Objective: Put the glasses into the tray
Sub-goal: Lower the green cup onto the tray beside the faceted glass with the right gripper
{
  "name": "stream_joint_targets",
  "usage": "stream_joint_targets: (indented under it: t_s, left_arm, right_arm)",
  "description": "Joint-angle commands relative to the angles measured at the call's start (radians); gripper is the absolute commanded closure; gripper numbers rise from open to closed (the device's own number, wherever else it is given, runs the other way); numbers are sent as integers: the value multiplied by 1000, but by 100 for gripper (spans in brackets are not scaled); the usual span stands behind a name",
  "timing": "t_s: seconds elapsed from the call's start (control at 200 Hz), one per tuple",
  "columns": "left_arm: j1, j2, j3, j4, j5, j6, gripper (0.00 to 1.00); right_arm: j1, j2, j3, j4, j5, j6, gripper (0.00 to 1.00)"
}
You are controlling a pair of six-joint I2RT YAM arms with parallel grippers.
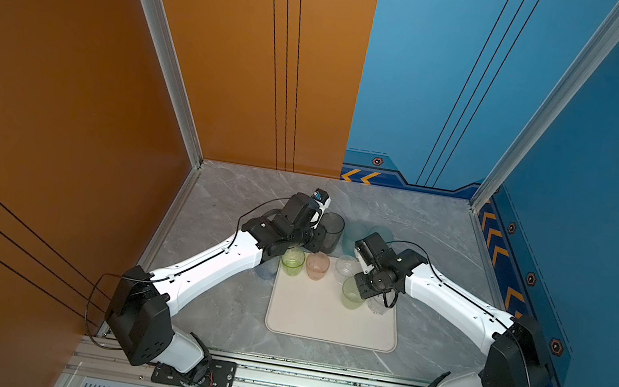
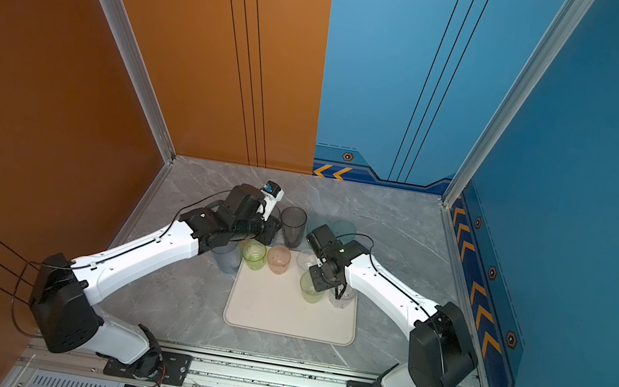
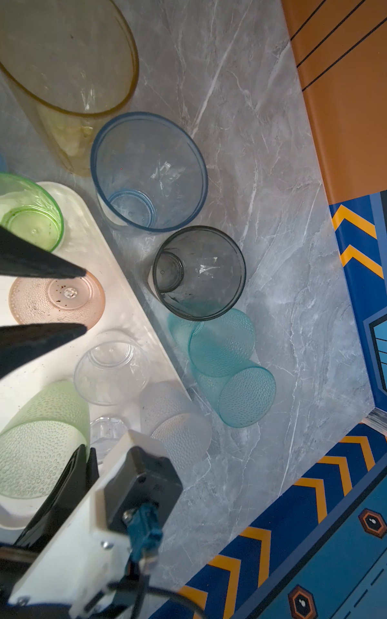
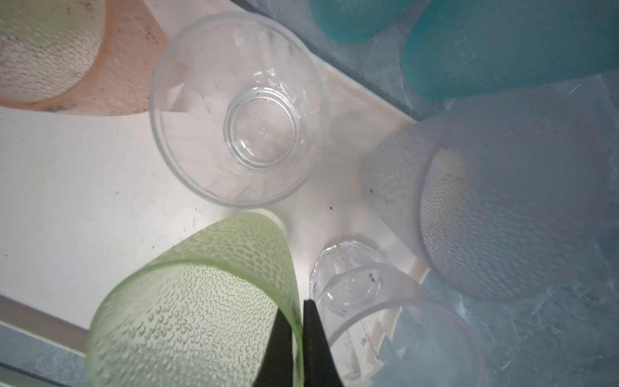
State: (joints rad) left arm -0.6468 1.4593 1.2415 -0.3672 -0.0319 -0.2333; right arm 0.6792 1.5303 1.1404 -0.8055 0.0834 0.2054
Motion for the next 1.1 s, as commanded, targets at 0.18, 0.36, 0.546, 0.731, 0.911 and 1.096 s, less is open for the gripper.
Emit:
stream_joint_targets:
  t_s: [0.18,0.36,0.546,0.731,0.911,1.096]
  left_arm:
    - [16,29,15,-22,33,-1,75]
    - [22,37,22,-24,39,0,75]
    - [24,45,27,-27,44,0,75]
    - [24,50,33,-33,47,3,74]
    - [24,51,36,-35,49,2,74]
    - [24,55,36,-35,50,3,74]
  right_arm:
    - [-39,36,20,47,-27,-15,100]
    - [-58,56,28,57,-36,-20,100]
    - [-69,72,34,59,-40,-23,100]
    - [-75,73,35,59,-48,-26,100]
    - [-75,62,31,38,-54,-31,100]
    - [-76,55,27,18,-44,-34,95]
